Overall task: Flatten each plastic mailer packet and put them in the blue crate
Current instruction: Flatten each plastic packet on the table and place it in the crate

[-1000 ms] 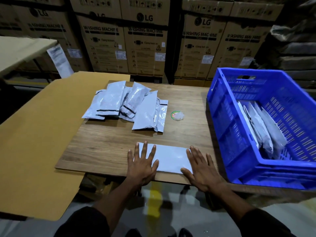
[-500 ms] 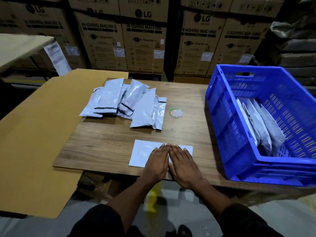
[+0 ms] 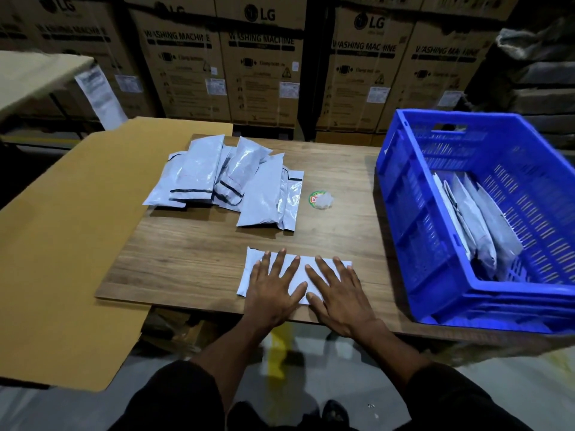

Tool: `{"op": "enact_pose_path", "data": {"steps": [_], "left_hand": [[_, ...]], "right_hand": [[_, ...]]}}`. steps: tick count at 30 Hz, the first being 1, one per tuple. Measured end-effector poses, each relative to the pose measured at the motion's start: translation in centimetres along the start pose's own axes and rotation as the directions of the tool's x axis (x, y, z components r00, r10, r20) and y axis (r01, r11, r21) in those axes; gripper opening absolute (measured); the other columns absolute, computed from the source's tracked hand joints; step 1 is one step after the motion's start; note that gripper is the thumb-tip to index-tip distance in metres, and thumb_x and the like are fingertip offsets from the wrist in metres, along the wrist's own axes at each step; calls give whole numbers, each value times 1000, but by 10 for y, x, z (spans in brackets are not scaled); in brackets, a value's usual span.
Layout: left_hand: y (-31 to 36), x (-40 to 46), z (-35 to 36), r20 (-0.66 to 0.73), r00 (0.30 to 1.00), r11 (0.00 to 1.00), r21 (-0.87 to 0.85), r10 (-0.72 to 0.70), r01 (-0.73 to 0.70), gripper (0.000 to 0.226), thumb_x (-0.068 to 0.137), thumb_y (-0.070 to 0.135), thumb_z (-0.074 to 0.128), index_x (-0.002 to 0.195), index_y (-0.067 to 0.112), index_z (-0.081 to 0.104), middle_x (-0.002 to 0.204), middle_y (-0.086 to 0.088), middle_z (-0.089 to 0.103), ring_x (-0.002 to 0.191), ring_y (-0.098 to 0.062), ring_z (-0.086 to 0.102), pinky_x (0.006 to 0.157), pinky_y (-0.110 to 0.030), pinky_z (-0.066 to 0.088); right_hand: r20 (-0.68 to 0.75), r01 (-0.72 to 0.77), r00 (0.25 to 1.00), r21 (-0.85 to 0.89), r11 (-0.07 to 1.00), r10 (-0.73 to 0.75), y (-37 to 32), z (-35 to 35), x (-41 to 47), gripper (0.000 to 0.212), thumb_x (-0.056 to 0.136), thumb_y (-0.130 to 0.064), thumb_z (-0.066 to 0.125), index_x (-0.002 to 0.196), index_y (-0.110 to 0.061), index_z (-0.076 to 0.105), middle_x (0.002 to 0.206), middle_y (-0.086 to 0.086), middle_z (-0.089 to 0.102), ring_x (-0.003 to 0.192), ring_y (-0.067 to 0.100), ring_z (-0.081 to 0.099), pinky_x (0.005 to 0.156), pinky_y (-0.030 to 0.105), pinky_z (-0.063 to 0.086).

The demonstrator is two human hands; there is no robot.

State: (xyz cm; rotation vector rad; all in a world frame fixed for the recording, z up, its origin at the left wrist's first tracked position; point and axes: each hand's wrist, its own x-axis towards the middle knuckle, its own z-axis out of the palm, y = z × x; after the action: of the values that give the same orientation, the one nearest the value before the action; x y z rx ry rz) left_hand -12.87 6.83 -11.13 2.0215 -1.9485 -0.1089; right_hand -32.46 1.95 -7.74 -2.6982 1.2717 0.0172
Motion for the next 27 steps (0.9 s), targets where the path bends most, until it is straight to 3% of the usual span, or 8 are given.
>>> {"op": "enact_pose_path", "data": {"steps": [4, 8, 11, 13, 15, 17, 21, 27], "left_hand": [[-11, -2, -5, 33, 993, 992, 65, -112, 109, 79, 84, 80, 42, 148, 33, 49, 160, -3, 37, 147, -41, 30, 114, -60, 29], [-22, -4, -17, 130, 969, 973, 122, -210, 194, 99, 77, 93, 13, 159, 38, 16, 169, 5, -1, 154, -33, -5, 121, -54, 1], [-21, -1, -26, 169, 947, 962, 82, -272, 262, 107, 72, 89, -13, 161, 30, 0, 168, 3, -17, 152, -30, -22, 113, -51, -25], [-14, 5, -34, 157, 939, 951, 1, -307, 311, 102, 82, 76, -11, 161, 17, 9, 169, -5, -5, 154, -29, -14, 109, -46, -32], [1, 13, -36, 64, 970, 956, -168, -234, 242, 79, 101, 54, 7, 153, 0, 34, 162, -18, 28, 152, -33, 20, 123, -48, -3], [20, 18, -30, -36, 990, 929, -352, -134, 112, 60, 110, 35, 19, 136, -6, 56, 143, -21, 55, 133, -34, 53, 113, -45, 38], [28, 17, -18, 32, 997, 885, -459, -69, 76, 56, 106, 35, 24, 145, 4, 50, 148, -9, 53, 136, -18, 47, 115, -28, 26], [8, 11, 4, -71, 997, 977, -215, -23, 7, 54, 110, 35, 25, 136, 3, 60, 143, -12, 58, 132, -29, 54, 112, -45, 37]], "right_hand": [[21, -53, 998, -8, 999, 54, 5, -3, -1, 71, 95, -70, 22, 157, -39, 13, 167, -6, 7, 153, 24, 0, 122, 48, 5], [64, -112, 992, 41, 993, 109, 10, -9, -5, 79, 90, -74, 12, 158, -33, 4, 167, -5, -5, 153, 16, -9, 123, 45, -2], [147, -187, 973, 60, 981, 177, 19, -20, -6, 78, 92, -67, 5, 159, -27, 0, 167, -4, -10, 152, 13, -13, 122, 47, -5], [63, -182, 982, 19, 983, 181, 16, -26, -3, 71, 99, -55, 9, 159, -16, 13, 167, 3, 4, 153, 18, -1, 122, 46, -1], [-89, -121, 989, -56, 991, 116, 1, -29, 7, 66, 99, -43, 19, 149, -7, 41, 159, 10, 33, 149, 25, 27, 118, 46, 11], [-91, -25, 996, -40, 999, 21, -18, -26, 21, 61, 95, -37, 28, 141, -4, 52, 149, 13, 48, 141, 29, 42, 116, 48, 18], [16, 63, 998, -79, 995, -62, -34, -9, 24, 64, 85, -35, 35, 139, -6, 54, 145, 12, 53, 134, 29, 50, 113, 51, 23], [-40, -31, 999, -79, 996, 28, -31, -5, 21, 55, 99, -41, 30, 146, -19, 48, 153, -2, 45, 141, 23, 40, 114, 53, 26]]}}
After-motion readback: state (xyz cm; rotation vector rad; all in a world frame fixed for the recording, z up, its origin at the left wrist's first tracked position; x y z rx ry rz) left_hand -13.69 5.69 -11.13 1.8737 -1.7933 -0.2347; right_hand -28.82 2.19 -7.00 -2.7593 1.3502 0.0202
